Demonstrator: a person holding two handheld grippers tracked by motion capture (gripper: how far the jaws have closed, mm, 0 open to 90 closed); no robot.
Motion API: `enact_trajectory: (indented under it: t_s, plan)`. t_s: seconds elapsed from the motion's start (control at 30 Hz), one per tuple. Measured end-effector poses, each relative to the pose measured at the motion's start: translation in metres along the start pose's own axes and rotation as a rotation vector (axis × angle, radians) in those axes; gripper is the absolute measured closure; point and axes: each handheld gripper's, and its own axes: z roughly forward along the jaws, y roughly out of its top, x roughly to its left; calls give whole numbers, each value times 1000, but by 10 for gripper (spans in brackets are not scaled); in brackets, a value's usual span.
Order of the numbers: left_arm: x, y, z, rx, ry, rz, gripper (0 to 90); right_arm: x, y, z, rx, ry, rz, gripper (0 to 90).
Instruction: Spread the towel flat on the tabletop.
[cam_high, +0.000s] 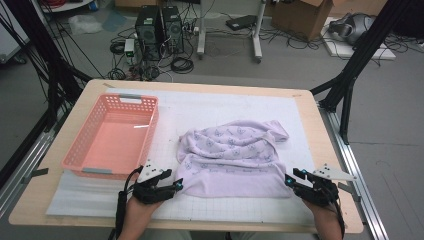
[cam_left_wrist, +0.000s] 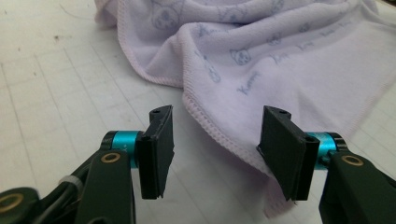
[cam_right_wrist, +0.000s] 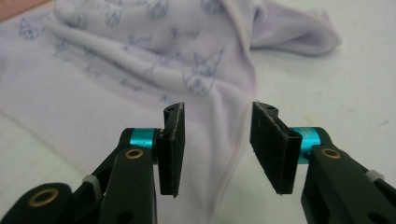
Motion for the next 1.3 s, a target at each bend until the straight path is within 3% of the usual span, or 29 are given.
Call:
enact_trajectory:
  t_s: [0.13,0.3,0.4,0.47,0.53,0.57,0.6,0.63,0.7,0.8,1.0,1.1,1.23,1.3]
  plan:
    - [-5,-1,-1,11,-2,-12,445,3,-9,-3,56,-24,-44,541]
    - [-4,-3,3,58,-23,-30,440,-4,-16,2,106,-31,-7,541]
    - [-3,-4,4,69,-51,-41,427,-2,-18,7,156,-41,-37,598]
    - [-3,-4,4,75,-67,-46,433,1,-17,7,162,-50,-54,627]
    - [-7,-5,5,80,-83,-35,497,2,-17,8,169,-47,-60,679]
    - [-8,-5,5,87,-88,-24,532,3,-17,8,169,-38,-52,742]
    - [-10,-5,5,98,-108,-6,633,3,-17,7,174,-19,-51,852]
    - [-13,-5,6,98,-120,9,737,5,-16,8,181,-9,-67,869]
    - [-20,-6,4,77,-97,49,845,10,-14,7,200,-33,-95,873]
    - [-25,-6,0,47,-86,53,866,10,-16,4,197,-25,-85,875]
    - [-20,-8,-22,-32,-168,-58,865,14,-23,-18,179,-30,-78,875]
    - [-19,-13,-32,-58,-189,-82,865,17,-27,-34,155,-28,-64,875]
    - [-21,-19,-39,-63,-176,-79,864,19,-36,-53,110,-26,-35,874]
    - [-23,-22,-39,-43,-123,-53,833,19,-41,-55,99,-15,-25,864]
